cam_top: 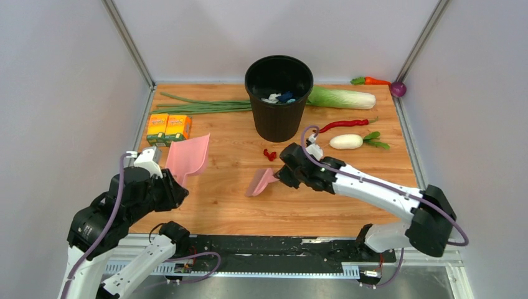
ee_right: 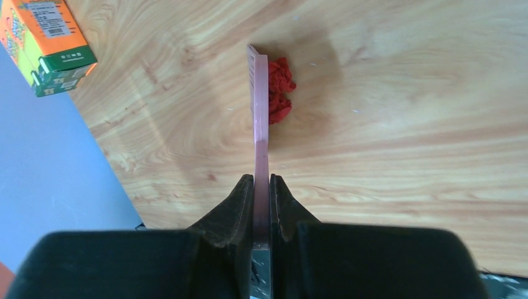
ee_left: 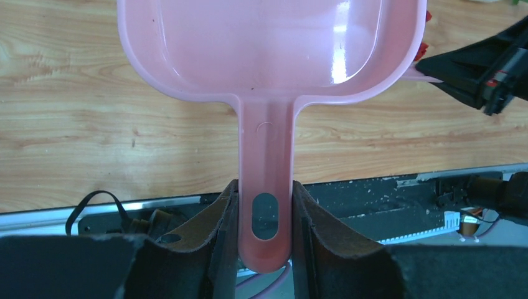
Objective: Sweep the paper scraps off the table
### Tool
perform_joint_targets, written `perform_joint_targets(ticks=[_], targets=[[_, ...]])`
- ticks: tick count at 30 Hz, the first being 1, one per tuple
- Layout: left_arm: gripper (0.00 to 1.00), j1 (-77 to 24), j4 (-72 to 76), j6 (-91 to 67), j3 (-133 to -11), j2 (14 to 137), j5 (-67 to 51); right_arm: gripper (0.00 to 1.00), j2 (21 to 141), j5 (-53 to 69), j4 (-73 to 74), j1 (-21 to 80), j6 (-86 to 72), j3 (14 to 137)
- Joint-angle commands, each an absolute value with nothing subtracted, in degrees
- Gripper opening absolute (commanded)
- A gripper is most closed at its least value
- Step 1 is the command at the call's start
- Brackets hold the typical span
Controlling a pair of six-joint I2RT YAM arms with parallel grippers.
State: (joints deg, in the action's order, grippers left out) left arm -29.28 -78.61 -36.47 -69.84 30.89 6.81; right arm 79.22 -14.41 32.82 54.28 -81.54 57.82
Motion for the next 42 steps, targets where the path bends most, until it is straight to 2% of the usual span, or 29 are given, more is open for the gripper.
perform_joint_targets(ticks=[1, 13, 17, 27, 33, 38, 42], targets=[[0.00, -29.36, -78.14, -35.42, -68.47, 30.76, 3.96, 0.00, 70.60, -17.14, 41.74, 53.88, -80.51, 53.45], [0.00, -29.36, -73.75, -36.39, -61.71, 32.69, 0.36, 0.00, 50.63, -18.46, 50.62, 53.61, -77.71, 45.79], [0.00, -29.44, -71.64, -36.04, -61.35, 34.71, 0.35, 0.00, 51.58, -18.28, 53.17, 53.70, -70.69, 51.40], [0.00, -30.76, -66.27, -32.96, -66.80, 46.13, -1.06, 0.00, 58.18, -16.08, 57.55, 53.70, -45.28, 75.65], [0.00, -40.33, -61.70, -35.41, -65.30, 51.75, 3.77, 0.00, 59.59, -22.67, 67.67, 53.70, -40.08, 83.40], [0.00, -51.92, -60.47, -36.39, -66.44, 58.53, 9.93, 0.00, 58.54, -23.47, 71.01, 53.70, -41.48, 82.36], [0.00, -55.45, -60.20, -34.98, -68.46, 63.44, 9.85, 0.00, 57.66, -23.90, 72.68, 53.61, -42.63, 80.43]])
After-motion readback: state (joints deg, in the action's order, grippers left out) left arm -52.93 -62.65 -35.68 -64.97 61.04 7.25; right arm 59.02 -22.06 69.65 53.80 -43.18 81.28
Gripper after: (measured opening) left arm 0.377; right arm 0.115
